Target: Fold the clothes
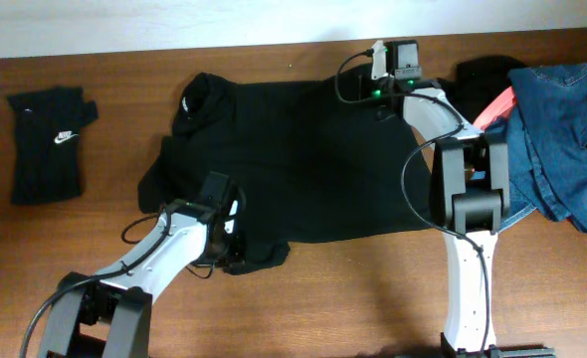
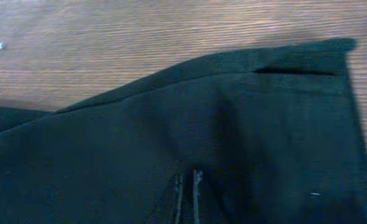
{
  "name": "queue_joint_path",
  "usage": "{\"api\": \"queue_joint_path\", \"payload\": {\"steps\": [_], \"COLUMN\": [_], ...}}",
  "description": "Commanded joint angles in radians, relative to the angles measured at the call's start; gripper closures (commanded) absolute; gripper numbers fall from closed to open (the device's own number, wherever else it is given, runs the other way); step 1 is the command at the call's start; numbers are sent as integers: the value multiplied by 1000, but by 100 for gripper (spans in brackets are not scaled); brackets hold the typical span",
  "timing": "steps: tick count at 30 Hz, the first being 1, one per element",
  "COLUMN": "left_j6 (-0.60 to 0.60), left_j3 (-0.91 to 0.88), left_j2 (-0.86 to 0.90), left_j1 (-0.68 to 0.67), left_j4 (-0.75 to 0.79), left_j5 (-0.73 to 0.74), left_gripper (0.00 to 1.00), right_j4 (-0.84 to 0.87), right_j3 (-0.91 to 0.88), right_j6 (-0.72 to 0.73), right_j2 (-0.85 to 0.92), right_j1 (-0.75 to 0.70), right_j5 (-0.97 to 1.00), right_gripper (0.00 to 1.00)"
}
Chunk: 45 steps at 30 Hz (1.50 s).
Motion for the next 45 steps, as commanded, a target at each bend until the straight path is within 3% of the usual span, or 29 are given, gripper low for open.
{"api": "queue_joint_path", "payload": {"steps": [1, 6, 9, 13, 19, 25, 30, 37, 45], "left_j6": [-10, -11, -106, -141, -136, -84, -111, -110, -122], "left_j3": [-72, -78, -79, -81, -74, -32, 64, 71, 15], "left_j2": [-6, -6, -6, -4, -4, -16, -107, -203, -177], "left_j1": [-5, -5, 3, 29, 141, 268, 305, 299, 259], "left_j4": [80, 92, 13, -42, -149, -161, -251, -233, -171], "left_j5": [34, 35, -34, 0, 14, 83, -130, -13, 16], "left_gripper": [99, 100, 100, 100, 99, 100, 100, 100, 99], "right_j4": [-6, -5, 0, 9, 11, 4, -2, -2, -7], "right_j3": [15, 15, 15, 15, 15, 15, 15, 15, 15], "right_j6": [11, 11, 11, 11, 3, -1, -5, -5, -4], "right_j2": [41, 42, 43, 43, 43, 43, 43, 43, 43], "right_j1": [-18, -14, -14, -14, -14, -14, -14, -14, -14], "right_j5": [42, 42, 42, 42, 42, 42, 42, 27, 19], "right_gripper": [96, 96, 96, 96, 96, 96, 96, 96, 96]}}
